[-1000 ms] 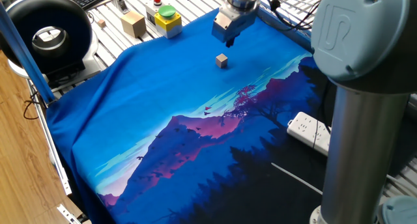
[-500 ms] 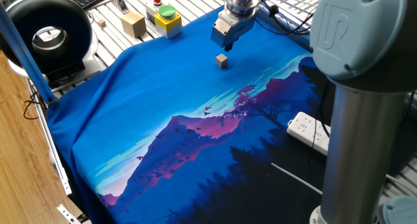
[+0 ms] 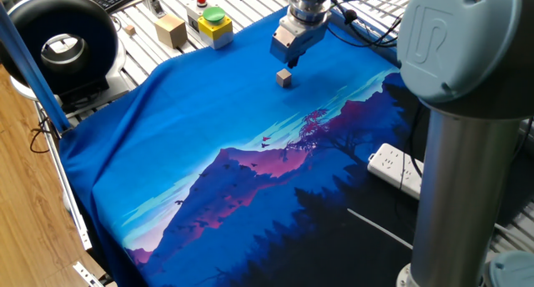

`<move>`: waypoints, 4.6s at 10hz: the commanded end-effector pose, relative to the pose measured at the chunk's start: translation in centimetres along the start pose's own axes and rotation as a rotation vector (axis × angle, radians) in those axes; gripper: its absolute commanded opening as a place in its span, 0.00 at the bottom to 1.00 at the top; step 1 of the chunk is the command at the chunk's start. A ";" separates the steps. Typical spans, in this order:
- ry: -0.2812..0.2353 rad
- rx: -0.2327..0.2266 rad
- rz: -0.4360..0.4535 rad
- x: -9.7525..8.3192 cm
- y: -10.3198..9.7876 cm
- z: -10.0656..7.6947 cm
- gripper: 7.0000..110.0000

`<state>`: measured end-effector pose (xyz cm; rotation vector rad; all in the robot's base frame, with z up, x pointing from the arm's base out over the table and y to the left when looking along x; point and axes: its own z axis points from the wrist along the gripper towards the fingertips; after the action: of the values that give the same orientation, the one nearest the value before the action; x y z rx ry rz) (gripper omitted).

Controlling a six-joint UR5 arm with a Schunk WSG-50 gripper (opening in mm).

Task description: Use the gripper to push the small block from left to right

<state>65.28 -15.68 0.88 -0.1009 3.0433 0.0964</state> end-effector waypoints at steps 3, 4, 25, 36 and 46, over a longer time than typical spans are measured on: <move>-0.016 -0.007 0.024 0.8 0.6 0.7 0.00; -0.023 -0.005 0.027 0.8 0.9 1.1 0.00; -0.040 0.002 0.090 0.5 5.0 1.9 0.00; -0.052 -0.007 0.140 0.8 8.8 1.7 0.00; -0.081 0.000 0.192 0.6 13.2 2.7 0.00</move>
<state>63.94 -3.36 -1.00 0.1630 2.9763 0.1063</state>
